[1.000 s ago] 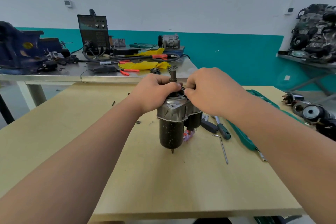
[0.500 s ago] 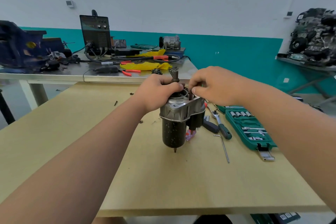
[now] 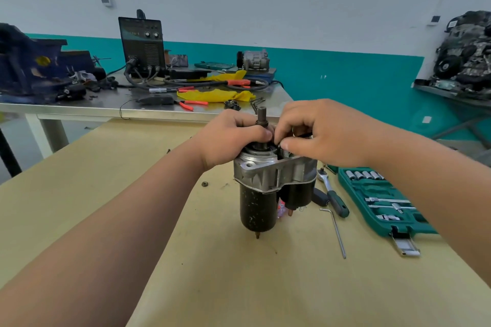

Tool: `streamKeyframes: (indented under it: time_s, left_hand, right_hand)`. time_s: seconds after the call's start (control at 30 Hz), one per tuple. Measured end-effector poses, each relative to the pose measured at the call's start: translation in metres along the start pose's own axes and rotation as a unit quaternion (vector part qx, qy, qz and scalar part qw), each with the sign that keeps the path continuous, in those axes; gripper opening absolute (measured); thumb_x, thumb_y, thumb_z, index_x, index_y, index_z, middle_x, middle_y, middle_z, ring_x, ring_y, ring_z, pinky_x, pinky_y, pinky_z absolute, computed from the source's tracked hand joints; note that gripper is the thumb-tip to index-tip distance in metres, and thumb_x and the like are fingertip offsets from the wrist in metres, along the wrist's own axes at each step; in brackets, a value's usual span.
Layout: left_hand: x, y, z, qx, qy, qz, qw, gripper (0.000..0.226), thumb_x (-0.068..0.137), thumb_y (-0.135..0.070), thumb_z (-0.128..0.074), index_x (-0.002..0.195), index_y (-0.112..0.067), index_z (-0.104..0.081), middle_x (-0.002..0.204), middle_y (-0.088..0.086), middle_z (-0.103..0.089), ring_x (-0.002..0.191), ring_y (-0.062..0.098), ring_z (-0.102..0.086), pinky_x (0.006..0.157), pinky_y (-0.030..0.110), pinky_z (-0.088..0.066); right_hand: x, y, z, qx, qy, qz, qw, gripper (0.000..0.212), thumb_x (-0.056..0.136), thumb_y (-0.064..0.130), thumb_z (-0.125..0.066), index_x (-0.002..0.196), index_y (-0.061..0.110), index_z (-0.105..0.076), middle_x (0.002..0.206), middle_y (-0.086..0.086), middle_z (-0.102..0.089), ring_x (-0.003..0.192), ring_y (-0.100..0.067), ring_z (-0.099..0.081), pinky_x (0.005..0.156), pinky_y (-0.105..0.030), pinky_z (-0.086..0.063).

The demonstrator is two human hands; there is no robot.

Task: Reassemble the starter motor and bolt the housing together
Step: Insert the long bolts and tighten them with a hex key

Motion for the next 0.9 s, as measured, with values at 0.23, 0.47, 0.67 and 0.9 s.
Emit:
streamKeyframes:
  time_s: [0.23,0.47,0.67,0.9]
  left_hand:
    - [0.007,-0.001,-0.004,-0.010,0.019,0.010,1.000,0.028,0.089,0.000,-0.057,0.075,-0.019,-0.073,0.064,-0.012,-0.068,0.061,0.001,-0.061,0.060,0.013,-0.047]
    - [0.004,-0.004,-0.005,0.011,0.017,0.011,1.000,0.028,0.089,-0.002,-0.058,0.075,-0.020,-0.074,0.062,-0.012,-0.066,0.059,0.002,-0.060,0.058,0.014,-0.047]
    - [0.003,-0.011,-0.009,0.045,0.016,0.018,0.999,0.050,0.089,-0.005,-0.060,0.048,-0.032,-0.068,0.050,-0.015,-0.057,0.048,-0.001,-0.052,0.051,0.012,-0.041]
    - [-0.006,-0.016,-0.013,0.094,-0.030,0.035,0.995,0.026,0.088,-0.021,-0.065,0.062,-0.023,-0.070,0.062,0.000,-0.062,0.058,0.011,-0.057,0.058,0.023,-0.047]
  right_hand:
    - [-0.003,0.000,0.006,-0.010,0.025,-0.013,1.000,0.025,0.085,0.023,-0.064,0.069,0.043,-0.059,0.072,0.035,-0.057,0.067,0.009,-0.053,0.058,-0.003,-0.036]
    - [-0.007,0.008,0.007,-0.026,0.015,-0.036,0.999,0.025,0.086,0.024,-0.066,0.066,0.040,-0.061,0.073,0.015,-0.063,0.069,0.006,-0.055,0.058,-0.003,-0.037]
    - [-0.004,0.016,0.012,-0.053,0.058,-0.081,0.994,0.024,0.085,0.031,-0.065,0.063,0.039,-0.062,0.065,0.028,-0.061,0.059,0.005,-0.055,0.046,-0.011,-0.038]
    - [-0.008,0.030,0.011,-0.178,0.054,-0.098,0.978,0.018,0.090,0.031,-0.060,0.080,0.022,-0.071,0.069,0.004,-0.063,0.059,-0.007,-0.051,0.048,-0.022,-0.031]
Point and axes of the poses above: each hand's wrist, its own x-axis towards the middle knuckle, its own z-axis out of the back of the hand, y = z × x, the point moved 1 cm from there along x, towards the middle knuckle
